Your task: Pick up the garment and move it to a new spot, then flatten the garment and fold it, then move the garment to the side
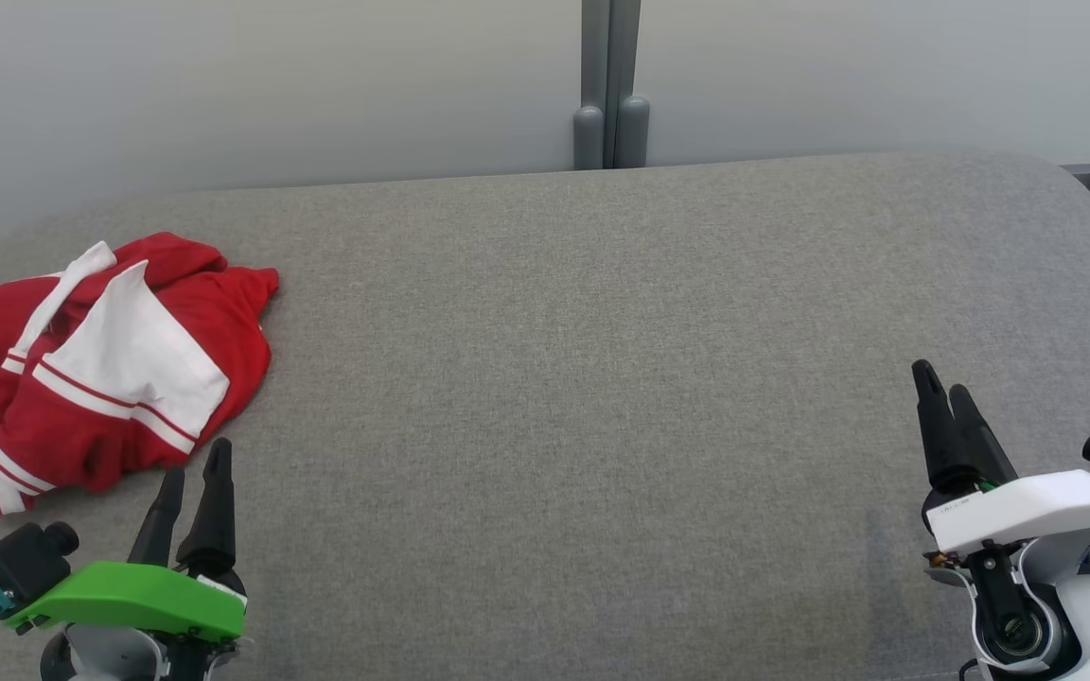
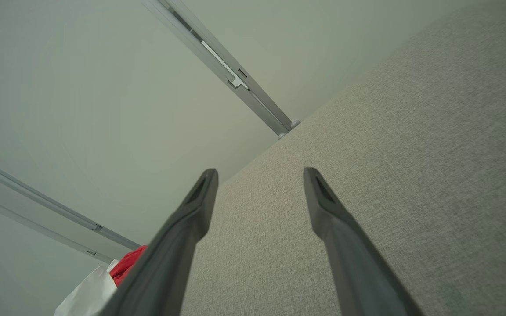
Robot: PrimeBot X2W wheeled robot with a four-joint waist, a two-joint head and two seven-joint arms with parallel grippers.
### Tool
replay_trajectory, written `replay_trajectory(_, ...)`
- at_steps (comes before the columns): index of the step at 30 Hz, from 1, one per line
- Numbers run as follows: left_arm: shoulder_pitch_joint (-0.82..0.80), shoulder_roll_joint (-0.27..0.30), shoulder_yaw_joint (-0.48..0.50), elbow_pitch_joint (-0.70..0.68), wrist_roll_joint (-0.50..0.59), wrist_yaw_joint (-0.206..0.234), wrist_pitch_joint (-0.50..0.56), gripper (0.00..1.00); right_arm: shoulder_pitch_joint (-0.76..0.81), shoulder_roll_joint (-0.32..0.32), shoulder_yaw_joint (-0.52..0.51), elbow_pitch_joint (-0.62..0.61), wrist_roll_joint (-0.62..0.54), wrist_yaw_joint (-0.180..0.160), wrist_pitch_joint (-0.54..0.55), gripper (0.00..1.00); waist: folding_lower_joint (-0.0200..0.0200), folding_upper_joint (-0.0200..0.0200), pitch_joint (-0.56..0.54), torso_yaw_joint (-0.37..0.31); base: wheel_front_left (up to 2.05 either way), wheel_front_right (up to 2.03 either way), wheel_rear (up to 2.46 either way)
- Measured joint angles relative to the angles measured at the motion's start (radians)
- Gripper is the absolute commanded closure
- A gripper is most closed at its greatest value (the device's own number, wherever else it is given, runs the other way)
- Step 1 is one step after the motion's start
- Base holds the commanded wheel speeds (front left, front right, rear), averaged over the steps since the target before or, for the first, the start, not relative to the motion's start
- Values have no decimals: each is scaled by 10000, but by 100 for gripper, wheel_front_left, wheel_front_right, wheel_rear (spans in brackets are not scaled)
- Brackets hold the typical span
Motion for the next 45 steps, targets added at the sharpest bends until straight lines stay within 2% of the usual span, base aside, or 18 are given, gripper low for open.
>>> replay_trajectory(45, 0, 410, -888, -1360, 5214, 1045, -1425, 0, 14, -529, 1521, -1354, -5497, -901, -1383, 0, 0, 0, 20, 16, 0, 0, 0)
